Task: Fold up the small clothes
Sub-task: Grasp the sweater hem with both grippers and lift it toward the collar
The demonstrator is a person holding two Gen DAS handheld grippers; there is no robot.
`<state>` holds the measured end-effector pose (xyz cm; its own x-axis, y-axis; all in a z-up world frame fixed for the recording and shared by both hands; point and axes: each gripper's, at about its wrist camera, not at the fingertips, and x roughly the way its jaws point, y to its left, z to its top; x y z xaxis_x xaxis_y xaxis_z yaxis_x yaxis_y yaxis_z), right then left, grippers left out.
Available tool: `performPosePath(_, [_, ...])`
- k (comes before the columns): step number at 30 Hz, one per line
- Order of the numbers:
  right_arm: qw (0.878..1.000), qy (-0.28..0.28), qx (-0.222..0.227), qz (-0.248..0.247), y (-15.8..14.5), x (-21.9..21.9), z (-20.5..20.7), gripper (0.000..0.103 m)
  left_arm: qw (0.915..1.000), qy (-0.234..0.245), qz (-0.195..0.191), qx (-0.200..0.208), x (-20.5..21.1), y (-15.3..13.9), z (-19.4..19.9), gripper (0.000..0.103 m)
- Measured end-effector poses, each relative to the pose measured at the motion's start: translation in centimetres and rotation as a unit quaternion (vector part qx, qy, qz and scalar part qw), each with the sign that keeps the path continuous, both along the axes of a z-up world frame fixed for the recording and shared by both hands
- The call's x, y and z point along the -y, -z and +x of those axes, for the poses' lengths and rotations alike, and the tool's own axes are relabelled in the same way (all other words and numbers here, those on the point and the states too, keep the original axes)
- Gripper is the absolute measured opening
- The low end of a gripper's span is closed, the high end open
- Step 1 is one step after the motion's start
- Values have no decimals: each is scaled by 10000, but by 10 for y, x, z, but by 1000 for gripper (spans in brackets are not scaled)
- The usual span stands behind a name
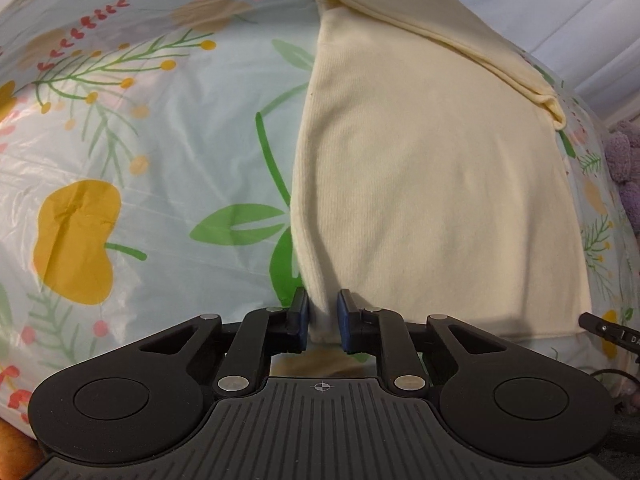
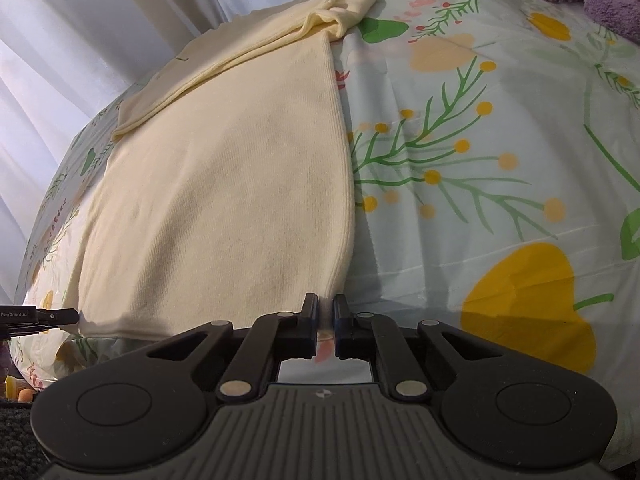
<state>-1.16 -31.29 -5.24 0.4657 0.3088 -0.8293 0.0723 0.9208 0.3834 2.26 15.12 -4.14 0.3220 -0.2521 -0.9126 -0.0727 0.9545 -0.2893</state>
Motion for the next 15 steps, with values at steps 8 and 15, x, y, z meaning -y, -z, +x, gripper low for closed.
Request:
performPosePath(8, [9960, 302, 83, 833, -1, 18, 3, 5, 9985, -117, -401, 341, -9, -16, 5, 9])
performPosePath(15, [9917, 454, 574, 1058, -21, 27, 29, 5, 9914, -343, -702, 1053, -18, -48, 35, 9])
